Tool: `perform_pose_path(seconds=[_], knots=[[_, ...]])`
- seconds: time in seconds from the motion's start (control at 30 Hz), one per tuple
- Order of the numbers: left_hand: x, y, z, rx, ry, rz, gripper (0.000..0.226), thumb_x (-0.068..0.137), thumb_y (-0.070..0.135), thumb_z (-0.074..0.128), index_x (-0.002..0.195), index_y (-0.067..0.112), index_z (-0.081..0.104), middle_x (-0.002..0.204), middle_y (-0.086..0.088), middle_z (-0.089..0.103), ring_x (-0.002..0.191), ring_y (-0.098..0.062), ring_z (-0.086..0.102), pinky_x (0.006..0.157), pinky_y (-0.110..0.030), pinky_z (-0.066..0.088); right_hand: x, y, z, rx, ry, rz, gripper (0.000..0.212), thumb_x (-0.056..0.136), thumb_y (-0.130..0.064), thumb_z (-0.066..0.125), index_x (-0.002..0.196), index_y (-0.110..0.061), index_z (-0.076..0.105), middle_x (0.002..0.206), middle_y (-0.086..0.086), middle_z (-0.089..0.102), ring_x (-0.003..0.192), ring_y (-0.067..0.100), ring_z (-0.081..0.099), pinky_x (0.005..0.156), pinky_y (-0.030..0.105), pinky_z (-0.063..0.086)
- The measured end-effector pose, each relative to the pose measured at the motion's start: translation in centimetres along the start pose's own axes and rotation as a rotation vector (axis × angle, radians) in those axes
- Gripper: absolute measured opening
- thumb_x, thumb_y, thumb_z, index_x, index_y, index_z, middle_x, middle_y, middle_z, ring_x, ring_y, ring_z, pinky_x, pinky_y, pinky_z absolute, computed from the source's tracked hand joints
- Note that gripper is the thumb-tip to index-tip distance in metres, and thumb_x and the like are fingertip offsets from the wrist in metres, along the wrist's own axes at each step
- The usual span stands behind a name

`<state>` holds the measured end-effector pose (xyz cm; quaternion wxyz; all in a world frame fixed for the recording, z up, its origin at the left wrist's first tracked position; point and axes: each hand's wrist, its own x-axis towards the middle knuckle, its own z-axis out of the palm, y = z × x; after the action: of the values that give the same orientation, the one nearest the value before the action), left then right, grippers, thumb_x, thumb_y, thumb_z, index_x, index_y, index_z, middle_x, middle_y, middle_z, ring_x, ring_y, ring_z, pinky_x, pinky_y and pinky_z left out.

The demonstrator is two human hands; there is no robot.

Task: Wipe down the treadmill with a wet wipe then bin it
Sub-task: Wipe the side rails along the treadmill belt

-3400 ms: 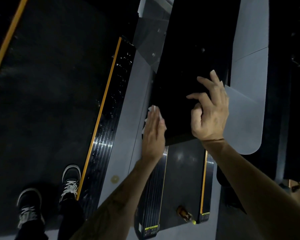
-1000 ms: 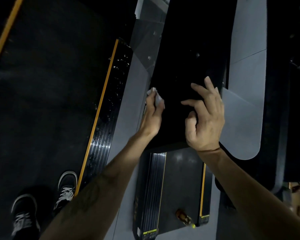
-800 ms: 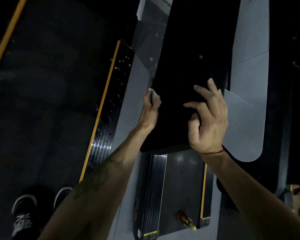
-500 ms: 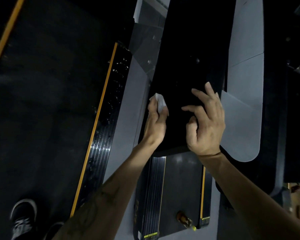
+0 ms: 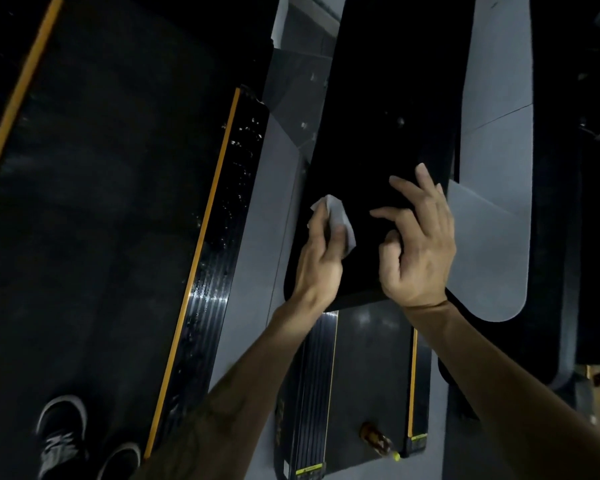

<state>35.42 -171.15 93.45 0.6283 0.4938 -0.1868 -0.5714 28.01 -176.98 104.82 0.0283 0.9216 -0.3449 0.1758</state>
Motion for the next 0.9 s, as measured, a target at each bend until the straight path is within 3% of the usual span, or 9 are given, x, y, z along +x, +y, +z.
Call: perform_pose_path(seconds=[0.07, 0.13, 0.23, 0.3, 0.37, 0.4, 0.5, 0.7, 0.9], knots=[[0.5, 0.3, -0.2, 0.045, 0.013, 0.004, 0.053, 0.108, 0.049, 0.036, 0.158, 0.035, 0.028, 0.133, 0.028, 0.054, 0.116, 0.016, 0.054, 0.095, -0.019, 0.044, 0.1, 0.0, 0.1, -0.006, 0.003, -0.001, 0.036, 0.080, -0.013, 0.043, 0.095, -0.001, 0.074, 0.133, 0.018, 0.064, 0.145, 0.039, 0.042, 0.114, 0.062, 0.034], [2.1, 0.7, -0.5, 0.092, 0.034, -0.015, 0.056, 0.108, 0.051, 0.034, 0.159, 0.027, 0.027, 0.127, 0.013, 0.062, 0.117, -0.004, 0.063, 0.092, -0.024, 0.051, 0.1, 0.0, 0.0, -0.010, 0.003, -0.001, 0.036, 0.080, -0.013, 0.044, 0.095, -0.002, 0.074, 0.133, 0.018, 0.064, 0.145, 0.039, 0.042, 0.115, 0.062, 0.033], [4.5, 1.5, -0.8, 0.047, 0.062, -0.106, 0.056, 0.112, 0.046, 0.031, 0.161, 0.020, 0.025, 0.148, -0.004, 0.053, 0.136, -0.023, 0.053, 0.112, -0.041, 0.044, 0.2, 0.0, 0.1, 0.005, 0.000, -0.007, 0.037, 0.079, -0.014, 0.043, 0.095, -0.001, 0.074, 0.132, 0.018, 0.064, 0.144, 0.039, 0.043, 0.115, 0.062, 0.033], [3.9, 1.5, -0.6, 0.050, 0.067, -0.102, 0.057, 0.110, 0.047, 0.033, 0.162, 0.025, 0.023, 0.151, 0.001, 0.050, 0.135, -0.016, 0.052, 0.114, -0.042, 0.043, 0.1, 0.1, 0.0, 0.005, 0.008, -0.005, 0.037, 0.079, -0.015, 0.043, 0.095, -0.001, 0.074, 0.131, 0.018, 0.064, 0.144, 0.039, 0.043, 0.115, 0.062, 0.033], [1.5, 1.1, -0.4, 0.091, 0.056, -0.045, 0.063, 0.104, 0.050, 0.035, 0.163, 0.031, 0.023, 0.148, 0.014, 0.049, 0.127, 0.002, 0.052, 0.108, -0.029, 0.044, 0.2, 0.2, 0.0, 0.009, 0.023, -0.008, 0.038, 0.079, -0.014, 0.043, 0.097, -0.001, 0.074, 0.132, 0.018, 0.064, 0.144, 0.039, 0.043, 0.115, 0.061, 0.034], [0.2, 0.7, -0.2, 0.105, 0.043, -0.002, 0.064, 0.103, 0.048, 0.036, 0.163, 0.030, 0.024, 0.155, 0.017, 0.042, 0.134, 0.005, 0.046, 0.111, -0.026, 0.039, 0.2, 0.2, 0.1, 0.010, 0.022, -0.008, 0.038, 0.080, -0.014, 0.043, 0.098, -0.001, 0.074, 0.133, 0.018, 0.064, 0.144, 0.039, 0.043, 0.115, 0.061, 0.034], [-2.2, -0.2, 0.5, 0.136, -0.022, 0.168, 0.061, 0.107, 0.038, 0.036, 0.164, 0.019, 0.024, 0.170, 0.007, 0.021, 0.155, -0.004, 0.019, 0.126, -0.030, 0.021, 0.0, 0.1, 0.1, 0.010, 0.033, 0.004, 0.039, 0.081, -0.012, 0.043, 0.102, 0.000, 0.073, 0.136, 0.017, 0.062, 0.144, 0.039, 0.043, 0.116, 0.061, 0.034], [-0.4, 0.0, 0.8, 0.271, -0.091, 0.289, 0.055, 0.112, 0.022, 0.025, 0.165, 0.012, 0.010, 0.173, 0.000, 0.000, 0.158, -0.008, -0.005, 0.130, -0.039, -0.001, -0.1, 0.0, 0.2, 0.018, 0.031, 0.022, 0.047, 0.080, -0.011, 0.043, 0.115, 0.001, 0.071, 0.142, 0.017, 0.059, 0.146, 0.037, 0.041, 0.117, 0.060, 0.033], [3.6, 1.6, 0.3, 0.286, -0.084, 0.170, 0.057, 0.112, 0.038, 0.021, 0.165, 0.024, 0.005, 0.173, 0.010, -0.004, 0.155, 0.001, -0.009, 0.130, -0.047, 0.002, -0.1, -0.1, 0.1, 0.017, 0.021, 0.016, 0.047, 0.081, -0.012, 0.042, 0.115, 0.003, 0.071, 0.141, 0.019, 0.059, 0.146, 0.038, 0.041, 0.117, 0.062, 0.032]])
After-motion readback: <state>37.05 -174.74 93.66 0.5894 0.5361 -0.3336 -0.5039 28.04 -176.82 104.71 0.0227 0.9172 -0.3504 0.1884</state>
